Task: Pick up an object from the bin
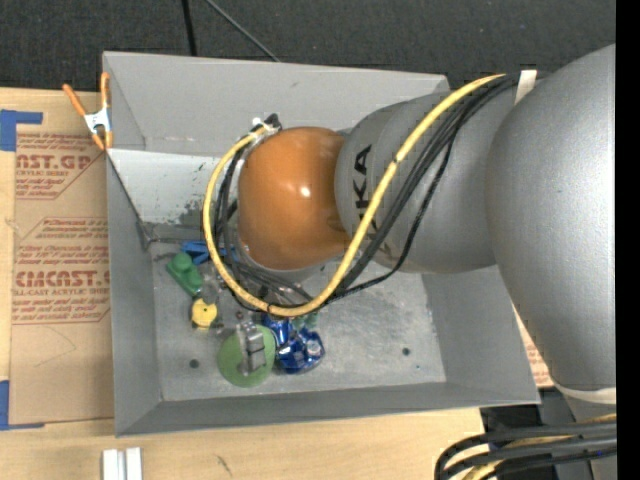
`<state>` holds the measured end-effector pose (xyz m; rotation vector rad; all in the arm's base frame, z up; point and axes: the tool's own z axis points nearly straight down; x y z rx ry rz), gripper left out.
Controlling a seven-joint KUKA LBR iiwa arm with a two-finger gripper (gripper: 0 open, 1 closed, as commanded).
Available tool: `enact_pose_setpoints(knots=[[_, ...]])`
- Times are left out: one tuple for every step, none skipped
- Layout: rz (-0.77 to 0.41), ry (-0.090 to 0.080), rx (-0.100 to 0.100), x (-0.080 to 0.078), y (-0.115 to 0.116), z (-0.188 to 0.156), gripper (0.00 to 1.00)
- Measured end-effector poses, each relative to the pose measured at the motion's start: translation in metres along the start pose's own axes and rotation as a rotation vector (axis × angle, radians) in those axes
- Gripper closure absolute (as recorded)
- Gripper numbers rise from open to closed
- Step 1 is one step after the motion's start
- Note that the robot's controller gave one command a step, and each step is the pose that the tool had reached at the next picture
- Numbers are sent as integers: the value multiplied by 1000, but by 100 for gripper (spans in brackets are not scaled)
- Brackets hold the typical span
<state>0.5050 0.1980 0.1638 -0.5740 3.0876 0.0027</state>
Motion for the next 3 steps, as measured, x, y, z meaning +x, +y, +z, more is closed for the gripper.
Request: enact_pose_setpoints(knots=[[-29, -7, 1, 29, -35, 83, 0], [-29, -4, 0, 29, -34, 83, 100], [-18, -9, 1, 2, -10, -38, 100]])
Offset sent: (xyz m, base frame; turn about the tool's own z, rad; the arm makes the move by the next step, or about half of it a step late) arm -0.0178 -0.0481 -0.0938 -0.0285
